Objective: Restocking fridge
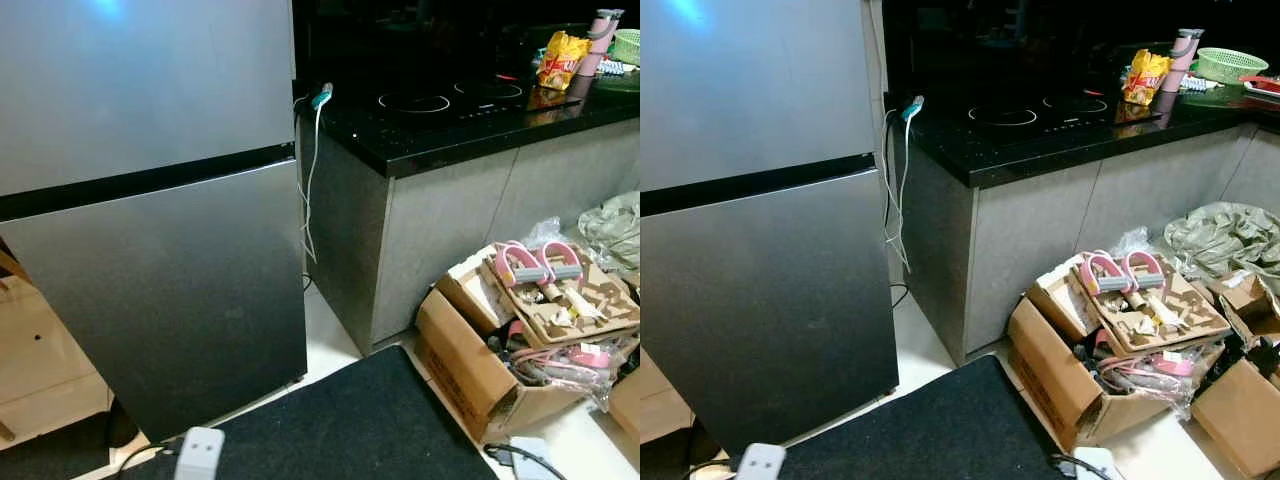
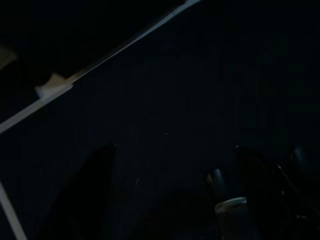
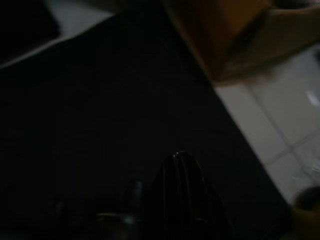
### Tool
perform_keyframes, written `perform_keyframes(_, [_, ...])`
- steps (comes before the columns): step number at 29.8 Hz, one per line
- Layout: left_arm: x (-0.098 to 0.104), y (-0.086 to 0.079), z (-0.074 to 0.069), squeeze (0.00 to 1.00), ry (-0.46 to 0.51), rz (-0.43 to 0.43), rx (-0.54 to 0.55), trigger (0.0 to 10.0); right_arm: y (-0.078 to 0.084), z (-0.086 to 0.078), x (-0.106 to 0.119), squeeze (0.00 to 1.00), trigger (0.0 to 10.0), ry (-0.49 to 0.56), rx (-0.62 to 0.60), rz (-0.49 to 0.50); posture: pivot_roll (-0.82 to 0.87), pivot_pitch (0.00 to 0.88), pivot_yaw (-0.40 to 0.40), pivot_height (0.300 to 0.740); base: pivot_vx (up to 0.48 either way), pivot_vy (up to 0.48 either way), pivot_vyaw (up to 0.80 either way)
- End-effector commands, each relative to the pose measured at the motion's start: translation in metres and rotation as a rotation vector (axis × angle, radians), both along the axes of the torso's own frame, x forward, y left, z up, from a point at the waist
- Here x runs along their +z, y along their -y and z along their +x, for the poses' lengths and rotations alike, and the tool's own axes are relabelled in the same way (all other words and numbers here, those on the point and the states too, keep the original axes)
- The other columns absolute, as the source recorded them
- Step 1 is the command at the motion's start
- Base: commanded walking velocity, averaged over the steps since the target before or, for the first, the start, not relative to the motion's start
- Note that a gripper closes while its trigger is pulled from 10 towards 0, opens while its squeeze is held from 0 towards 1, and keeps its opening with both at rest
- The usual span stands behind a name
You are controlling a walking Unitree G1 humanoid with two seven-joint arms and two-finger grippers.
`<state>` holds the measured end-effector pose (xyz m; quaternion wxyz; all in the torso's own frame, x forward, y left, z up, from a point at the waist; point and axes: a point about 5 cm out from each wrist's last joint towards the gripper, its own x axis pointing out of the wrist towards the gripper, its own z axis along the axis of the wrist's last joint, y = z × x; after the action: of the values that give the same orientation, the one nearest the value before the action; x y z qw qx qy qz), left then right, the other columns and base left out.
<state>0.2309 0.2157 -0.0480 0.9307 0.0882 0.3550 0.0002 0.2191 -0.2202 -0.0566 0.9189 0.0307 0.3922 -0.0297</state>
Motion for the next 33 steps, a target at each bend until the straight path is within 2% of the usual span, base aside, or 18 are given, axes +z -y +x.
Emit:
perform_keyframes(1, [-0.004,0.005,-0.003,0.0,-0.029,0.007,-0.017,10.0,-0.002,-0.002,-0.001,0.0,10.0,-0.003,0.015,0.02,-0.02,0.089,0.025,0.74,0.0,0.0,0.8])
perform_keyframes(8, [-0.001,0.012,0.002,0.0,-0.009,-0.023,-0.036,10.0,-0.006,0.003,0.001,0.0,10.0,0.02,0.013,0.028,-0.04,0.055,0.045,0.74,0.0,0.0,0.8])
perform_keyframes(14, [0.003,0.013,0.01,0.0,0.013,0.016,-0.007,10.0,-0.005,0.005,0.003,0.0,10.0,0.042,-0.003,0.043,-0.05,0.031,0.066,0.74,0.0,0.0,0.8])
perform_keyframes(23, [0.014,0.023,0.025,0.0,0.077,-0.029,-0.006,10.0,-0.005,0.01,0.007,0.0,10.0,0.08,-0.039,0.068,-0.07,0.026,0.1,0.74,0.0,0.0,0.8])
perform_keyframes(27, [0.012,0.025,0.025,0.0,0.044,0.008,-0.027,10.0,-0.006,0.011,0.007,0.0,10.0,0.088,-0.057,0.079,-0.09,0.037,0.132,0.74,0.0,0.0,0.8])
perform_keyframes(33, [0.011,0.029,0.026,0.0,0.03,0.0,-0.036,10.0,-0.007,0.01,0.006,0.0,10.0,0.093,-0.075,0.089,-0.1,0.042,0.142,0.74,0.0,0.0,0.8])
